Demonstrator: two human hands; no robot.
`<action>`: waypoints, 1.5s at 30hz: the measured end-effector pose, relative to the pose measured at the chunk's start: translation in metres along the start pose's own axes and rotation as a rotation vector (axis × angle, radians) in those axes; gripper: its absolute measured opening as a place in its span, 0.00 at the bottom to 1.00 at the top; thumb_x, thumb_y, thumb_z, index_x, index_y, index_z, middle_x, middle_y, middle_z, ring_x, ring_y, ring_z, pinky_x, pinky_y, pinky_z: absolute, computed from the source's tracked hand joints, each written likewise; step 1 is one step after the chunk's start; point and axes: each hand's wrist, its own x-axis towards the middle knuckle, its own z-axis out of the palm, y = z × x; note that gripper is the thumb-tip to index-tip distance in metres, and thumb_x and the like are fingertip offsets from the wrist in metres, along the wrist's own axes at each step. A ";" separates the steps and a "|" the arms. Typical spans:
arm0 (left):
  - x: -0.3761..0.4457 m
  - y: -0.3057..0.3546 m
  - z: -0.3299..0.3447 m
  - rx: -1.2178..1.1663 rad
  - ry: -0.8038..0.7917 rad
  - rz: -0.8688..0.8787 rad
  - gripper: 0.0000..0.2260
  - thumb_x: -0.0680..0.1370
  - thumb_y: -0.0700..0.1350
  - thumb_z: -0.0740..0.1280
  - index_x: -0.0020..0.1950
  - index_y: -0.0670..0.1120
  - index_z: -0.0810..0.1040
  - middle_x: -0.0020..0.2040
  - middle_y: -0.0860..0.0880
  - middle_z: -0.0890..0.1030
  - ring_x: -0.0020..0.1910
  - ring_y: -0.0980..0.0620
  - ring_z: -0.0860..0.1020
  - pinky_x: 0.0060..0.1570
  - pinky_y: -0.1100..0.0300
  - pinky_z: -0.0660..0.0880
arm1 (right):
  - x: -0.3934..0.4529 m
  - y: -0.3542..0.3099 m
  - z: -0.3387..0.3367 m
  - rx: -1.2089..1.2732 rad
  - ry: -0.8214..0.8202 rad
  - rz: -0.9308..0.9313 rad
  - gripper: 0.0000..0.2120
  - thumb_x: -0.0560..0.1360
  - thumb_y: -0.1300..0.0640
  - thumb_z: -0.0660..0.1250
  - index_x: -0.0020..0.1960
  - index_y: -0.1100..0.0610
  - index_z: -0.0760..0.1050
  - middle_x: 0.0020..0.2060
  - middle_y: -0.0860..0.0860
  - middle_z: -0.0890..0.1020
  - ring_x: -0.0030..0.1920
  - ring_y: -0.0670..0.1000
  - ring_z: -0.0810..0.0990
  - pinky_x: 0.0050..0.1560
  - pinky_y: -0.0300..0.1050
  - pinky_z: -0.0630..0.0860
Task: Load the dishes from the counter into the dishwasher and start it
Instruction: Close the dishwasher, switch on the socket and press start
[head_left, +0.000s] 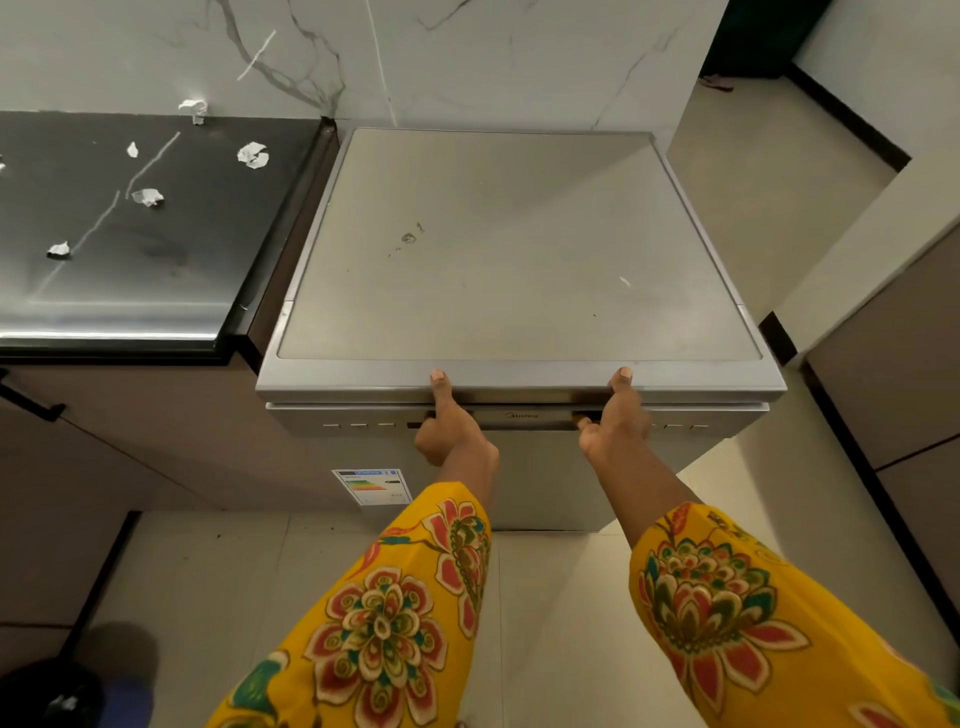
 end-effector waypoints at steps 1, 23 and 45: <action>0.000 0.001 0.000 0.003 -0.001 -0.001 0.22 0.70 0.59 0.72 0.33 0.43 0.68 0.33 0.49 0.72 0.37 0.48 0.72 0.39 0.58 0.70 | 0.002 0.000 0.000 0.010 0.002 0.002 0.27 0.77 0.51 0.66 0.71 0.61 0.62 0.67 0.56 0.67 0.69 0.59 0.66 0.70 0.58 0.64; 0.028 0.057 -0.032 0.486 -0.394 -0.010 0.05 0.78 0.41 0.65 0.49 0.40 0.72 0.43 0.45 0.74 0.37 0.51 0.74 0.33 0.62 0.76 | -0.003 -0.013 0.000 -0.504 -0.026 0.026 0.22 0.80 0.49 0.60 0.70 0.58 0.63 0.63 0.56 0.71 0.62 0.57 0.73 0.60 0.55 0.73; -0.001 0.166 -0.039 1.218 -0.305 1.540 0.16 0.82 0.45 0.54 0.64 0.41 0.73 0.64 0.44 0.75 0.62 0.44 0.72 0.61 0.51 0.69 | -0.100 0.013 0.097 -1.495 -0.378 -1.137 0.20 0.81 0.51 0.54 0.65 0.63 0.69 0.62 0.59 0.73 0.62 0.59 0.72 0.58 0.53 0.71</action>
